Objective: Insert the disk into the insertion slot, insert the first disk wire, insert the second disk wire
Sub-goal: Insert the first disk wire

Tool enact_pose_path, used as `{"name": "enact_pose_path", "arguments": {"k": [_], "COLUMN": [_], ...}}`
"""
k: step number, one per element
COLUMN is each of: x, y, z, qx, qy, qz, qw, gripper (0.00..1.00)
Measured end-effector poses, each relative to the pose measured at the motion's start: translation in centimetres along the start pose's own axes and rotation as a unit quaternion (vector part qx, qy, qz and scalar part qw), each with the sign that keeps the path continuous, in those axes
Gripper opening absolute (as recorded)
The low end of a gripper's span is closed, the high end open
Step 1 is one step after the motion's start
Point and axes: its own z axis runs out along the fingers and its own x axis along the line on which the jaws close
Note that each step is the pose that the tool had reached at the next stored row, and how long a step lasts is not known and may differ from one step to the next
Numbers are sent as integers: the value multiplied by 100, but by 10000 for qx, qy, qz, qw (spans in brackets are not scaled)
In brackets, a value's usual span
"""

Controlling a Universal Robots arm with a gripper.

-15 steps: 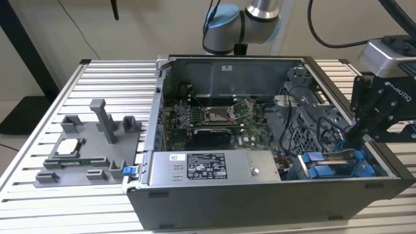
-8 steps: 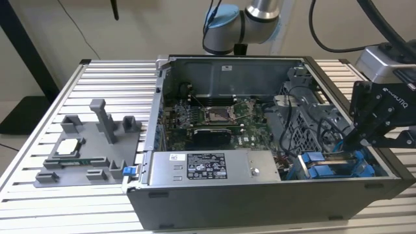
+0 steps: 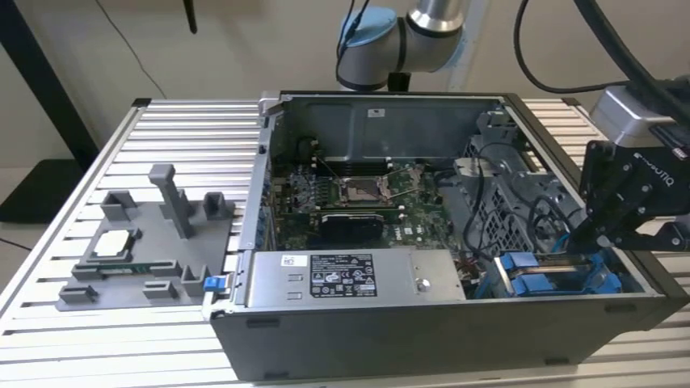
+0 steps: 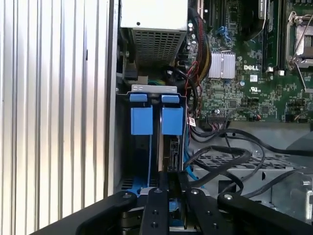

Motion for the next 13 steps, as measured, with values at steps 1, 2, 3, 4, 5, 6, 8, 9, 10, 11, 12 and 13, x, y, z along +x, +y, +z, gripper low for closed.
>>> {"name": "enact_pose_path", "arguments": {"k": [1, 2, 3, 4, 5, 6, 8, 9, 10, 11, 12, 13], "x": [1, 2, 1, -2, -6, -9, -25, -33, -39, -43, -45, -45], "y": [-6, -8, -9, -10, -12, -14, -18, -21, -25, -30, -36, -44], "z": [13, 25, 35, 46, 56, 66, 80, 88, 94, 103, 111, 116], "qx": [-3, -5, -6, -8, -9, -10, -10, -10, -10, -11, -11, -11], "qy": [-1, -2, -1, -1, -2, -4, -3, -4, -4, -5, -5, -4], "qz": [8, 15, 21, 27, 32, 37, 45, 48, 52, 57, 60, 62], "qw": [10000, 10000, 10000, 10000, 10000, 10000, 10000, 10000, 10000, 10000, 10000, 10000], "gripper": [0, 0, 0, 0, 0, 0, 0, 0, 0, 0, 0, 0]}}
